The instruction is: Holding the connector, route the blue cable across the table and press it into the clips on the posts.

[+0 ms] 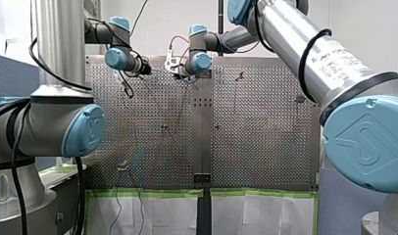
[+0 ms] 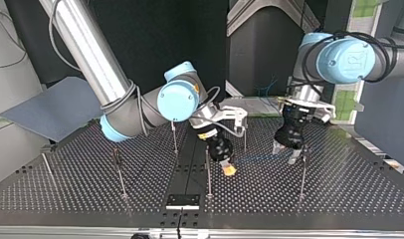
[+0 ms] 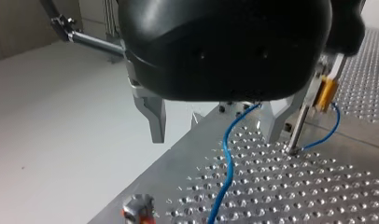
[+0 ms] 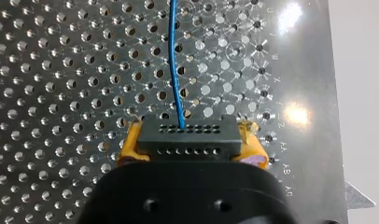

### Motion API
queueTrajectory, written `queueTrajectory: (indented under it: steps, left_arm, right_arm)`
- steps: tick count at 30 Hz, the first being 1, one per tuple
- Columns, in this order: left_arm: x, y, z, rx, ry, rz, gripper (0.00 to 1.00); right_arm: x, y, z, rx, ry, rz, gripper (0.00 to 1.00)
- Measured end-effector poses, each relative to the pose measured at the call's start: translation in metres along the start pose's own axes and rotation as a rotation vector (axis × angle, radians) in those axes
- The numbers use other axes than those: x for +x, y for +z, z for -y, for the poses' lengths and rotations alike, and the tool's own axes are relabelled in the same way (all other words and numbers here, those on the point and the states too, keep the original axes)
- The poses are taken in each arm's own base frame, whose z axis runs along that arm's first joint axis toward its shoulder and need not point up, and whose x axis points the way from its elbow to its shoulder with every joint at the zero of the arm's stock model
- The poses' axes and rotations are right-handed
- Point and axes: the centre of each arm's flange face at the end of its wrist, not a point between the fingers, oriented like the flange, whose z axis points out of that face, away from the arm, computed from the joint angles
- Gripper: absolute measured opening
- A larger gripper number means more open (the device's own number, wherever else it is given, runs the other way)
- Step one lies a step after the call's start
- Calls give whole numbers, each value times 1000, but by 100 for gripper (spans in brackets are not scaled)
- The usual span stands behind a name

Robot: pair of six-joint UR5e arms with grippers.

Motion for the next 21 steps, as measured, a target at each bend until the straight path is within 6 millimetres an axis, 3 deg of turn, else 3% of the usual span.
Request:
queueTrajectory:
  steps: [13,21]
  left_arm:
    - [6,43,-14,-45,16,22,100]
    - [19,49,-20,-82,44,3,100]
  right_arm:
    - [0,0,-3,-2,0,0,0]
    - [0,0,-3,-2,1,2,0]
